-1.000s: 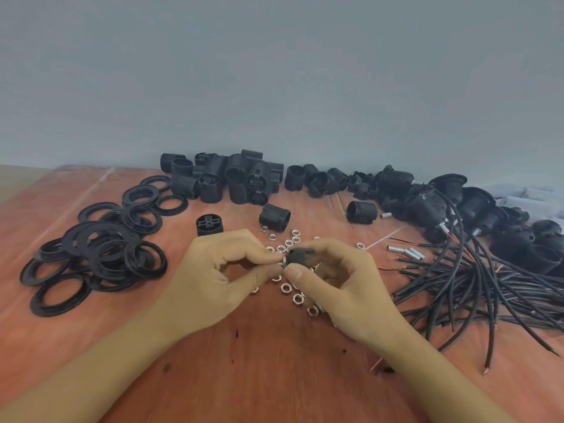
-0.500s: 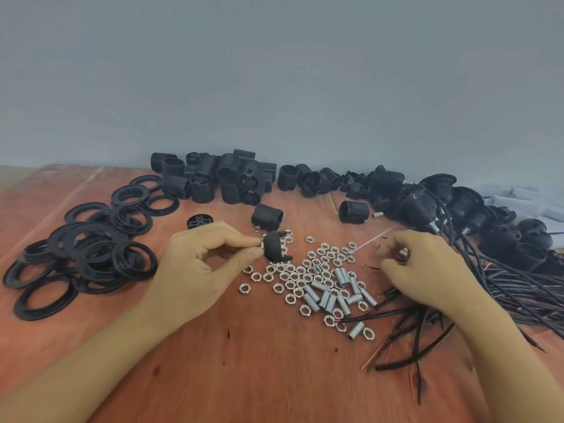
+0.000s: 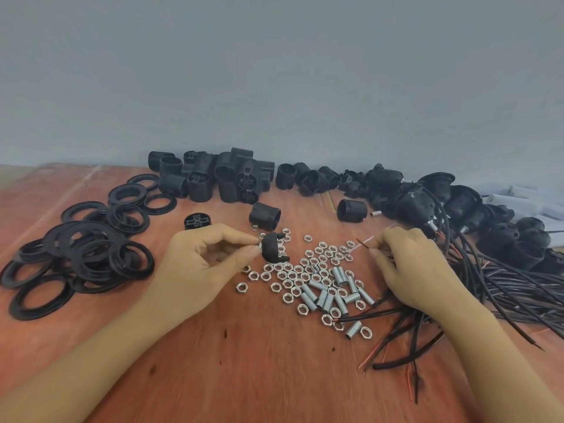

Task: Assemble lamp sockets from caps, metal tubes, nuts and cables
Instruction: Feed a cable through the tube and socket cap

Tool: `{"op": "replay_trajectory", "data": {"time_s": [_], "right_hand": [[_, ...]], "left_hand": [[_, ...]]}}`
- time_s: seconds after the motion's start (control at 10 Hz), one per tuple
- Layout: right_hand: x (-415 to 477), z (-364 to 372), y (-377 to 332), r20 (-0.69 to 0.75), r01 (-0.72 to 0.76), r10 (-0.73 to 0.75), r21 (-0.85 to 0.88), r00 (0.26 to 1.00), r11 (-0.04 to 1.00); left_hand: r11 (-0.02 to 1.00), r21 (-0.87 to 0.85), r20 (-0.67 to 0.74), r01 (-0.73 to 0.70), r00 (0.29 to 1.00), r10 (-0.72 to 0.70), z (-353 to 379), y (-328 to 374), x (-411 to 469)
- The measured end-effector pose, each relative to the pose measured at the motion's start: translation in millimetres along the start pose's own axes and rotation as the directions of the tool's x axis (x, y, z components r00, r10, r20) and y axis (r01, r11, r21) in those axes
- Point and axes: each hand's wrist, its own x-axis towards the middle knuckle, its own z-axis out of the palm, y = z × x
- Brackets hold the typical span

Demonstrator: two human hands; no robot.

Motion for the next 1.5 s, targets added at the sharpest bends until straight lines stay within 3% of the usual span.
{"op": "replay_trajectory", "data": {"time_s": [0.2,0.3,0.4,0.5,0.6,0.7,0.8,0.9,1.0,1.1,1.2,1.3,1.4,1.5], "right_hand": [[-5,1,-31,-0.255,0.213,-0.152,0.233,0.955,0.949],[-9,3,-59,-0.297,0.381,-0.298,0.279,0.907,0.881],[-10,11,-77,-0.245,0.497,-0.436,0.326,0.866,0.804],[-12,16,-84,-0.212,0.541,-0.498,0.363,0.841,0.759],[-12,18,-83,-0.21,0.464,-0.417,0.494,0.884,0.735],[-10,20,-77,-0.156,0.403,-0.375,0.473,0.914,0.783],[-6,22,-65,-0.256,0.373,-0.309,0.26,0.916,0.891],[1,21,-55,-0.333,0.282,-0.183,0.281,0.925,0.917],[10,8,-58,-0.509,0.272,0.038,0.521,0.86,0.809],[15,-10,-65,-0.591,0.291,0.293,0.695,0.752,0.657],[14,-20,-67,-0.535,0.308,0.44,0.817,0.722,0.488],[11,-23,-68,-0.38,0.278,0.532,0.923,0.756,0.265],[7,-21,-73,-0.24,0.234,0.521,0.969,0.819,0.08],[3,-18,-80,-0.277,0.25,0.459,0.961,0.844,0.121]], "left_hand": [[0.996,-0.077,0.006,0.033,0.999,-0.033,0,4,1],[0.993,-0.117,0.125,0.028,0.992,-0.013,0,7,-1],[0.983,-0.165,0.228,0.08,0.973,-0.041,3,8,-2],[0.965,-0.21,0.23,0.157,0.967,-0.107,3,9,-2],[0.957,-0.223,0.238,0.184,0.963,-0.13,1,8,-2],[0.894,-0.406,0.144,0.188,0.98,-0.141,-1,11,0],[0.781,-0.602,0.001,0.163,0.979,-0.203,-10,14,7],[0.716,-0.683,-0.058,0.145,0.966,-0.252,-18,13,12],[0.723,-0.669,-0.049,0.173,0.96,-0.275,-19,10,12],[0.751,-0.627,-0.028,0.207,0.957,-0.288,-15,8,11],[0.738,-0.634,-0.019,0.232,0.949,-0.315,-12,7,10],[0.725,-0.643,-0.001,0.248,0.946,-0.325,-13,6,11],[0.713,-0.654,0.017,0.253,0.947,-0.321,-13,5,11],[0.711,-0.654,0.029,0.259,0.948,-0.318,-12,4,11]]}}
